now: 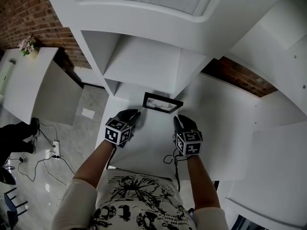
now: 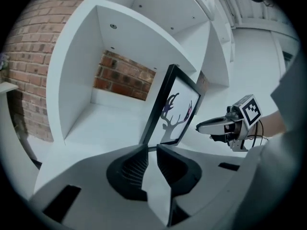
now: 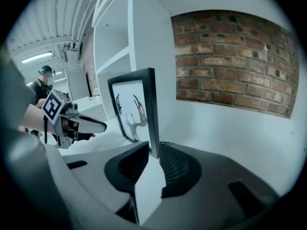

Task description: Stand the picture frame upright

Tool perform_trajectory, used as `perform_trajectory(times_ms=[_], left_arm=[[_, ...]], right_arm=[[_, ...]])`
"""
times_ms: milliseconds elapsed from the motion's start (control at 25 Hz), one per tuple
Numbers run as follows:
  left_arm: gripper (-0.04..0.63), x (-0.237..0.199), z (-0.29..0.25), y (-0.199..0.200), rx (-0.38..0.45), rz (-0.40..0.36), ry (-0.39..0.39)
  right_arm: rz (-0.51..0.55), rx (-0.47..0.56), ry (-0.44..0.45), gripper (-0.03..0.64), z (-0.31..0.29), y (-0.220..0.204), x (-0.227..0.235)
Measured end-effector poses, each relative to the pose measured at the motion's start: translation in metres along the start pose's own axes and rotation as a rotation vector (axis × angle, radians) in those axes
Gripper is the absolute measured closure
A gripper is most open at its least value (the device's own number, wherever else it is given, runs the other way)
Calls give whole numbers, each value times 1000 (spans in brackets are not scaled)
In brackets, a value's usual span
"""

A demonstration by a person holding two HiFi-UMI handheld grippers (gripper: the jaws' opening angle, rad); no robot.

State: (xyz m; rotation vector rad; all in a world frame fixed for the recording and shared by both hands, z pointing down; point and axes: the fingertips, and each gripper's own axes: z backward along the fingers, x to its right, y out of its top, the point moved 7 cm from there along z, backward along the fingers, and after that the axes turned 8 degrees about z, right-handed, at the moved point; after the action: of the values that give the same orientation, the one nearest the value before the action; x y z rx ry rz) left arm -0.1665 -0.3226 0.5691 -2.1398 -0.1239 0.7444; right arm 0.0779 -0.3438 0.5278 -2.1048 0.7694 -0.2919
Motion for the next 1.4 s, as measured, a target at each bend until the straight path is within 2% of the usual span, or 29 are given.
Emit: perform_trajectory(times_ms=[120, 280, 440, 560, 840, 1000, 1120, 1400], left_arm=[[589, 10, 15, -2, 39, 13, -4], [591, 31, 39, 2, 107, 0, -19], [591, 68, 70, 11, 181, -90, -66], [591, 95, 90, 16, 231, -139, -94], [591, 155, 135, 27, 323, -197, -177], [591, 170, 156, 33, 331, -223, -177], [591, 174, 168, 35, 342, -249, -148], [591, 170, 183, 40, 378, -233, -121]], right_arm=[[-12, 34, -32, 611, 17, -2, -7], [2, 102, 10, 612, 43, -2, -25], [82, 188, 74, 612, 76, 3, -51], [111, 241, 76, 612, 101, 11, -63], [131, 373, 63, 614, 160, 40, -83], [125, 409, 67, 614, 177, 38, -89], [134, 419, 56, 614, 186, 39, -92], [155, 438, 56, 614, 193, 46, -100]])
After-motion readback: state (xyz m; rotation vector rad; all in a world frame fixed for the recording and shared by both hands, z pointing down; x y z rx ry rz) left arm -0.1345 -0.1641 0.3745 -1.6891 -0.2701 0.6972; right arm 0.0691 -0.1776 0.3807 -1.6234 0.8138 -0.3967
